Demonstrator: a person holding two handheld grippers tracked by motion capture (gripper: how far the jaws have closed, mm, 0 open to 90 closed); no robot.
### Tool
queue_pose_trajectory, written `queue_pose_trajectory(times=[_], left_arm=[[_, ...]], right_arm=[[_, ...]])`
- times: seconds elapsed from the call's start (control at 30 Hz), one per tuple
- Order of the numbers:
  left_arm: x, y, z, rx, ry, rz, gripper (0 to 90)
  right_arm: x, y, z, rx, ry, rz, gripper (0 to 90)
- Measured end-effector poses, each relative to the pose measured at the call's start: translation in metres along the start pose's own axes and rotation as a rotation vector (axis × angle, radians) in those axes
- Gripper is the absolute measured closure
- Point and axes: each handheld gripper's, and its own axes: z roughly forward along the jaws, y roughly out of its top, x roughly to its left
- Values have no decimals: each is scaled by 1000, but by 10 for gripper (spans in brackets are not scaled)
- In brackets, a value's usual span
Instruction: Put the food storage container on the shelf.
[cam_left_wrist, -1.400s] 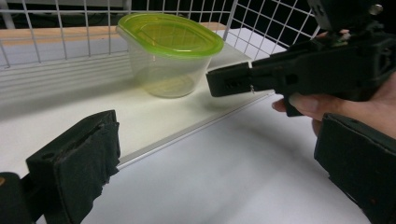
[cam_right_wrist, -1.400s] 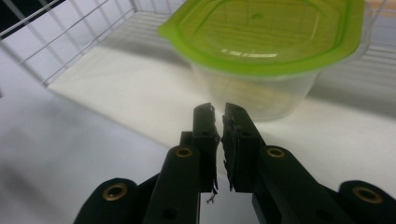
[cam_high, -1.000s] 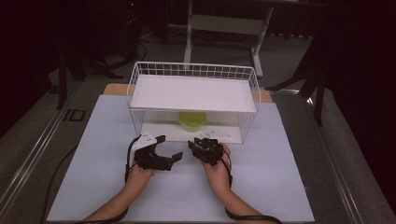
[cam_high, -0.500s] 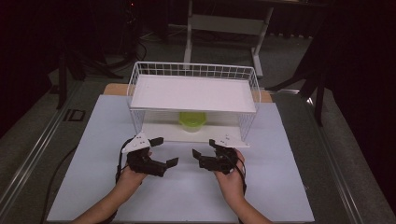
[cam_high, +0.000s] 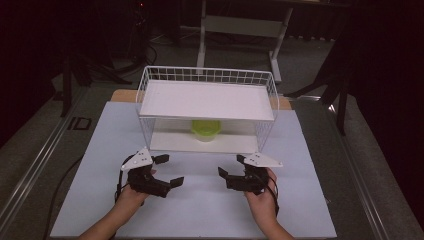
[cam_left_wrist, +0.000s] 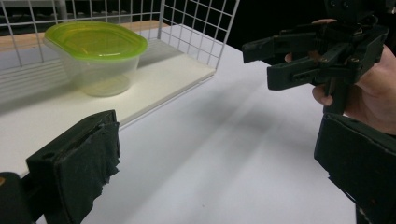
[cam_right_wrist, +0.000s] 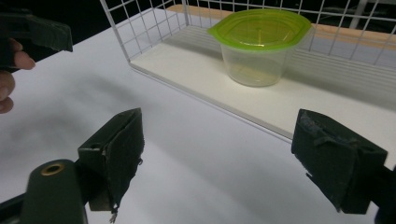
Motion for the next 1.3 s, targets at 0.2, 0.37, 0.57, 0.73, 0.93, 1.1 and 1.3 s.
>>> queue_pose_trajectory(times=[0.2, 0.37, 0.57, 0.73, 0.93, 1.1, 1.3], left_arm=[[0, -5, -9, 2, 6, -8, 13], [0, -8, -19, -6, 8, -19, 13], [-3, -14, -30, -11, 26, -1, 13], [-4, -20, -35, -7, 34, -7, 13], [-4, -24, -43, -10, 44, -15, 13], [0, -30, -47, -5, 53, -30, 13], [1, -35, -45, -2, 49, -28, 12]], right_arm=[[-1, -2, -16, -19, 7, -9, 172], [-2, -8, -27, -3, 21, -38, 176], [-6, -15, -41, -4, 13, -36, 174], [-8, -20, -53, -8, 7, -15, 173], [-13, -24, -63, -7, -14, -18, 173], [-20, -32, -66, 15, -15, -22, 174], [-24, -38, -68, 37, -12, -29, 174]])
